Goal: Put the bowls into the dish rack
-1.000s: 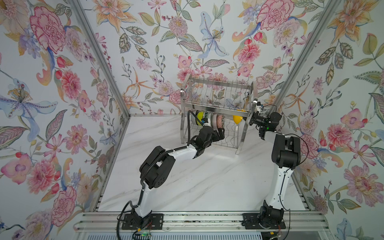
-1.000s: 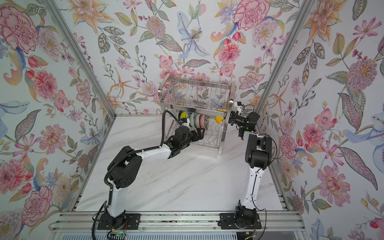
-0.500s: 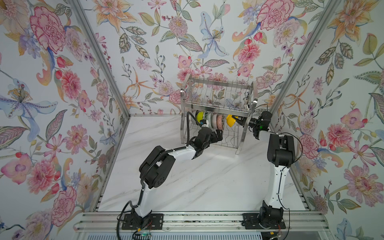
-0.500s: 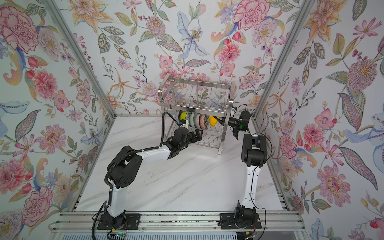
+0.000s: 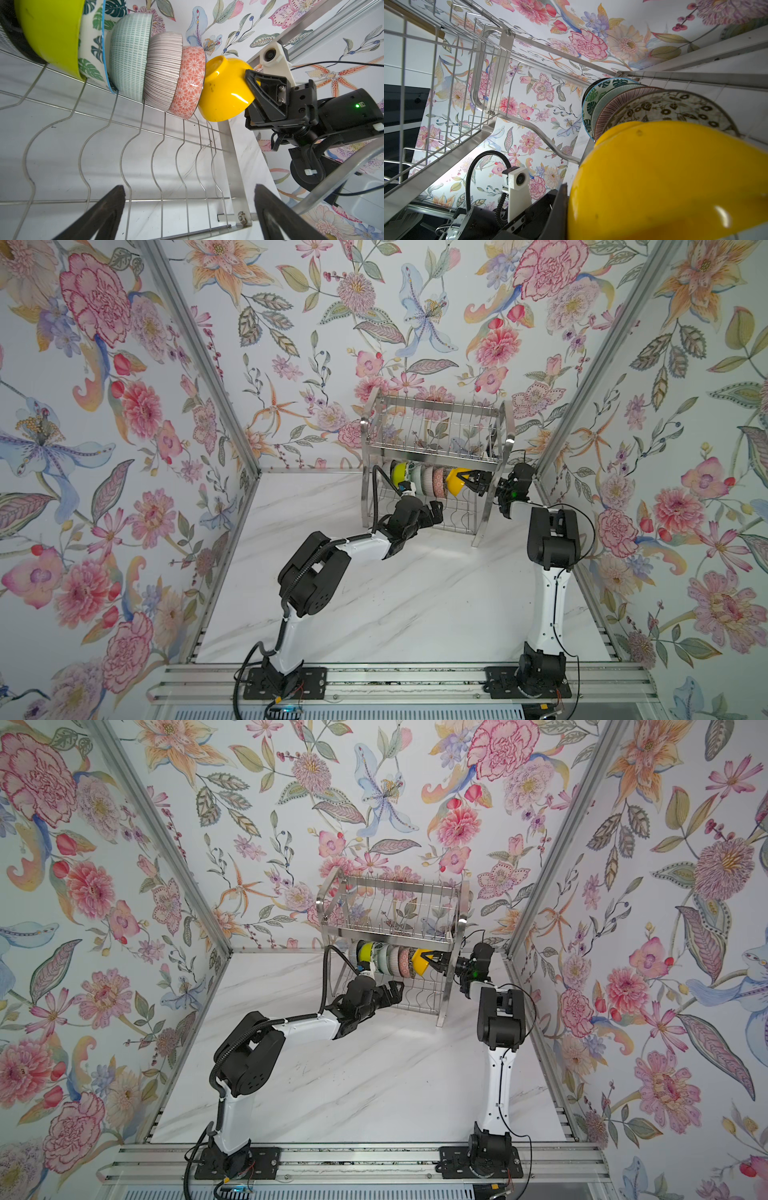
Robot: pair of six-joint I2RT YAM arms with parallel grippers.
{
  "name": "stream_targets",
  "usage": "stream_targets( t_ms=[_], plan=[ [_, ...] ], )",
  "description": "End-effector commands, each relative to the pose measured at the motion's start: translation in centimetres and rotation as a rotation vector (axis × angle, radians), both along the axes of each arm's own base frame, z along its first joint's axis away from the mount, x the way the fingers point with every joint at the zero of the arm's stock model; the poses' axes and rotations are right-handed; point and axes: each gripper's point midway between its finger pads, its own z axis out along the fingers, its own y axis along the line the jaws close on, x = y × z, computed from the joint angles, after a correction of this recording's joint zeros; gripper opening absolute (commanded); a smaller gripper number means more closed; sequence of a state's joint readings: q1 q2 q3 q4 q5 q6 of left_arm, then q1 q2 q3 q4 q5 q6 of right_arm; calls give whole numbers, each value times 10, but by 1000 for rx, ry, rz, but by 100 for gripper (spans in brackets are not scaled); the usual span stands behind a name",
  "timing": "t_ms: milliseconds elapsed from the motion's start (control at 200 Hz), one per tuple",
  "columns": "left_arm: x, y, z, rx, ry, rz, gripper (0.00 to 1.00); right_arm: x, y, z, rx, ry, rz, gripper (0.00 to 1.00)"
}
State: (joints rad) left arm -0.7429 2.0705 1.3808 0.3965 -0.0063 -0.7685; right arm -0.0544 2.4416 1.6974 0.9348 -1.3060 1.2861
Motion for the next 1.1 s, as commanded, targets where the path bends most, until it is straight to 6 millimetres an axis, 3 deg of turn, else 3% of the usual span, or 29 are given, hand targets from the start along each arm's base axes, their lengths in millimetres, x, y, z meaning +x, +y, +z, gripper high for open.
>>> stream_targets(
  t_ms=[0,320,701,836,1096],
  plan=[
    [5,9,6,-10,-12,15,99,7,5,1,2,-32,-9,0],
    [7,9,1,-8,-5,15,99,9,0,-26,-37,-14,-79,0],
    [6,13,-4,0,2,17,99,18,-18,-44,-69,10,-135,0],
    [7,13,-5,-2,2,20,99,17,-19,-50,-89,17,-139,5],
    [5,15,-4,-1,6,20,99,16,-20,-42,-108,8,-151,23]
  ],
)
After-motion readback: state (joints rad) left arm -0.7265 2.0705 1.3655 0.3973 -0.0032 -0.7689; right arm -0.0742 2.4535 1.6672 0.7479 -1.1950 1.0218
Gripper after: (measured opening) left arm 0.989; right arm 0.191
